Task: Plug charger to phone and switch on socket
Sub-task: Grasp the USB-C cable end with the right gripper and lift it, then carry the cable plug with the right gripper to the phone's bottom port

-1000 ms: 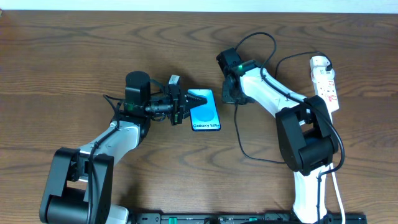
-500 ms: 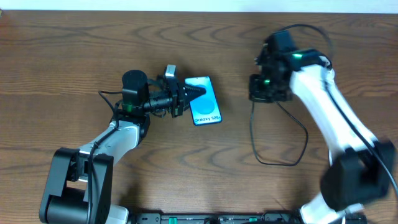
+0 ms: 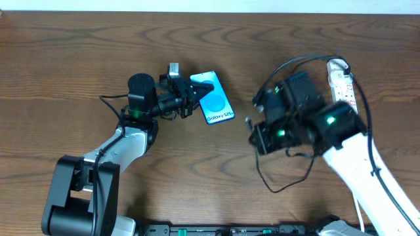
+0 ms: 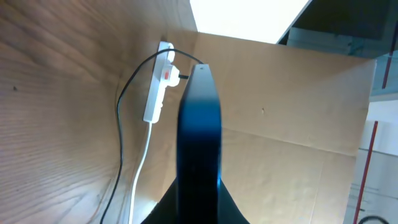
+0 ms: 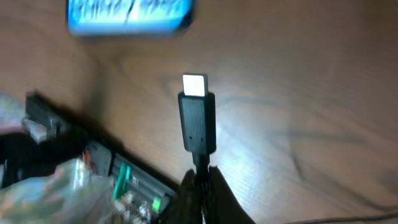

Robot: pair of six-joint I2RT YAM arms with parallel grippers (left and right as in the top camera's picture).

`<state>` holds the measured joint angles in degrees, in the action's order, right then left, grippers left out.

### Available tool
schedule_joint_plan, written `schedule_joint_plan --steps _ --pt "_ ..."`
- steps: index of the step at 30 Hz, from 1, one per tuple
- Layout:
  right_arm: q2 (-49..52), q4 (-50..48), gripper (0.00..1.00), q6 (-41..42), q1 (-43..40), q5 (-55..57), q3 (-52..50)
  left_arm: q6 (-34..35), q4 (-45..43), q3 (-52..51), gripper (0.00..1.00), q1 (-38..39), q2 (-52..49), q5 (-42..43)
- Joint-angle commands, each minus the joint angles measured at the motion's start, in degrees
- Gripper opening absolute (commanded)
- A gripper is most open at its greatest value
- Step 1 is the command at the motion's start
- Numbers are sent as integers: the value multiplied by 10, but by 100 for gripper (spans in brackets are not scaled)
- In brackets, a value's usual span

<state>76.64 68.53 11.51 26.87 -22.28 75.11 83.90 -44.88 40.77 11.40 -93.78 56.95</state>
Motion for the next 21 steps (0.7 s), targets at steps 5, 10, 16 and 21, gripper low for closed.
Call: schedule_joint_plan --steps 5,10,16,21 --pt "-25 -97 1 71 97 -32 -93 -30 -44 14 7 -2 -1 -5" --pt "-23 -129 1 72 127 -12 -94 -48 -45 14 8 -2 -1 -4" --pt "-20 -136 1 105 129 -1 -94 -48 -46 14 8 -2 -1 9" --pt "-20 -139 1 112 129 -1 -94 -63 -46 14 8 -2 -1 28"
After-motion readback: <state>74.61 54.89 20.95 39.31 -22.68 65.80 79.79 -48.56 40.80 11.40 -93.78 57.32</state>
